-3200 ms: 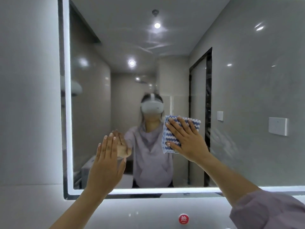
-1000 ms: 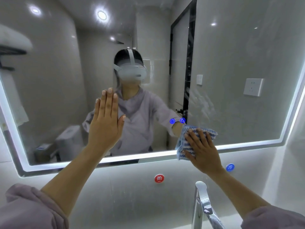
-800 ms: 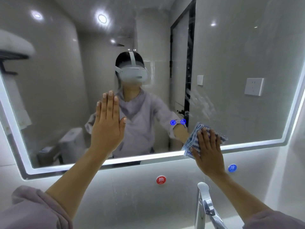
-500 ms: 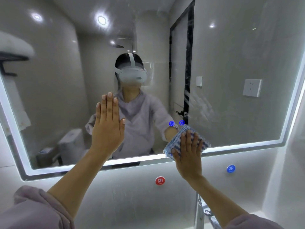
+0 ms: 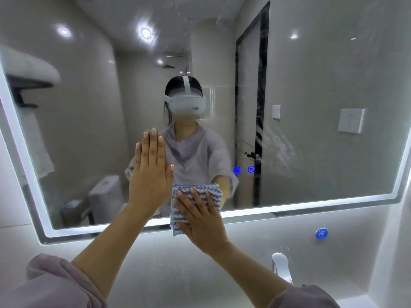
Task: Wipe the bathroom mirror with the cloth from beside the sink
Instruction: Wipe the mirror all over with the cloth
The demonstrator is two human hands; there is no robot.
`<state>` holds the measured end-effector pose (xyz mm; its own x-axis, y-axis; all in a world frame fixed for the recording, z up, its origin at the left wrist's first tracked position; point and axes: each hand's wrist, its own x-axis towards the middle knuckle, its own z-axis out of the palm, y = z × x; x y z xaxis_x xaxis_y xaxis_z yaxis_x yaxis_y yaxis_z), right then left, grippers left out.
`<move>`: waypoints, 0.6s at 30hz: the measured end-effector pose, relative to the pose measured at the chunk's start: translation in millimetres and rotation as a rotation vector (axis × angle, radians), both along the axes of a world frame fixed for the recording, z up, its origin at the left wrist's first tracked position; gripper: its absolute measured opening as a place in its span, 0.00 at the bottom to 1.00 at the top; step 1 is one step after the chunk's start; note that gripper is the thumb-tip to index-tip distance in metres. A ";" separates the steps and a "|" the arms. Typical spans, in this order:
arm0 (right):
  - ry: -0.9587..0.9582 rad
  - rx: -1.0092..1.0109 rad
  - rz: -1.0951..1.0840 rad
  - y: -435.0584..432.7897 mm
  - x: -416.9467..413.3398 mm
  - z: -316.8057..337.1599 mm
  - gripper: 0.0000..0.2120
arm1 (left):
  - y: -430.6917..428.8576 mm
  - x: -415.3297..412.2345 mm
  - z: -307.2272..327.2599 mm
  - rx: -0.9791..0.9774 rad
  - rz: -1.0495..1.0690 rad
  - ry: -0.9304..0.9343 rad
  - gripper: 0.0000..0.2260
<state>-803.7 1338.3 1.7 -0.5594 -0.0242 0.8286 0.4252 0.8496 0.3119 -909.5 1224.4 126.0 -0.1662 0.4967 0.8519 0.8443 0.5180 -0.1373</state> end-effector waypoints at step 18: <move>-0.146 0.223 -0.046 113.0 110.9 1.6 0.24 | 1.6 -4.2 -1.2 0.022 -0.016 0.033 0.28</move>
<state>-692.8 1451.4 3.3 -0.6773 -0.1688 0.7161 0.3988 0.7336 0.5502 -913.7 1225.9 124.8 -0.1298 0.4799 0.8677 0.8475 0.5079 -0.1541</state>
